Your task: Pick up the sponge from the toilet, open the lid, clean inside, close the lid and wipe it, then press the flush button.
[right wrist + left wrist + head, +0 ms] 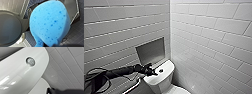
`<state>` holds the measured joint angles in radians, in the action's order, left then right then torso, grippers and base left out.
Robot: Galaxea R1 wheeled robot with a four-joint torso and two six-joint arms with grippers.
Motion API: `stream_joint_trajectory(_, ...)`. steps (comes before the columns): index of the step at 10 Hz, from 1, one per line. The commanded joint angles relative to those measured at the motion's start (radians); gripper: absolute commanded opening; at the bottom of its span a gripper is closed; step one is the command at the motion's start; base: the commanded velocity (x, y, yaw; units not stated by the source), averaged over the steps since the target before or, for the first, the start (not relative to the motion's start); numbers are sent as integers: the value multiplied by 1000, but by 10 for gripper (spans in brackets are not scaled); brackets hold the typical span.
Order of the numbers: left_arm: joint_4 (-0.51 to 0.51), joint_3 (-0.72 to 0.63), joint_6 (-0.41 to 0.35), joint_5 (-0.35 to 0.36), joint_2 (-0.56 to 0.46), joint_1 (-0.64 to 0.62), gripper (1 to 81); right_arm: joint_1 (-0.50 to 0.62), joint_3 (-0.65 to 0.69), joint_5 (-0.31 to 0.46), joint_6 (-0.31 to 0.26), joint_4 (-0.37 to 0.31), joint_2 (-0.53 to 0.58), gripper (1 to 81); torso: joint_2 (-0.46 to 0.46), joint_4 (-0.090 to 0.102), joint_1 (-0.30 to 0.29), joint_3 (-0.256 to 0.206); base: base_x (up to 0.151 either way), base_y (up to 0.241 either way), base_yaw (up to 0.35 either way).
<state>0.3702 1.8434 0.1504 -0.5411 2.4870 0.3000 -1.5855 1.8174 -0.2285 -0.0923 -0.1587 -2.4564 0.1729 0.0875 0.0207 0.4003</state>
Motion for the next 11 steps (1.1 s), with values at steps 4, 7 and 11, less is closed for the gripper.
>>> stream_joint_trajectory(4,24,242,8,-74,153,-224,10,6,-35,67,-1,-5,31,10,0,0,0,0,0,0,0)
stream_joint_trajectory(7,18,361,6,-99,227,-248,10,8,-46,67,-1,-1,31,10,0,0,0,43,0,0,0)
stream_joint_trajectory(11,18,410,6,-96,263,-299,10,6,-57,67,-3,4,31,10,-1,0,1,68,0,0,0)
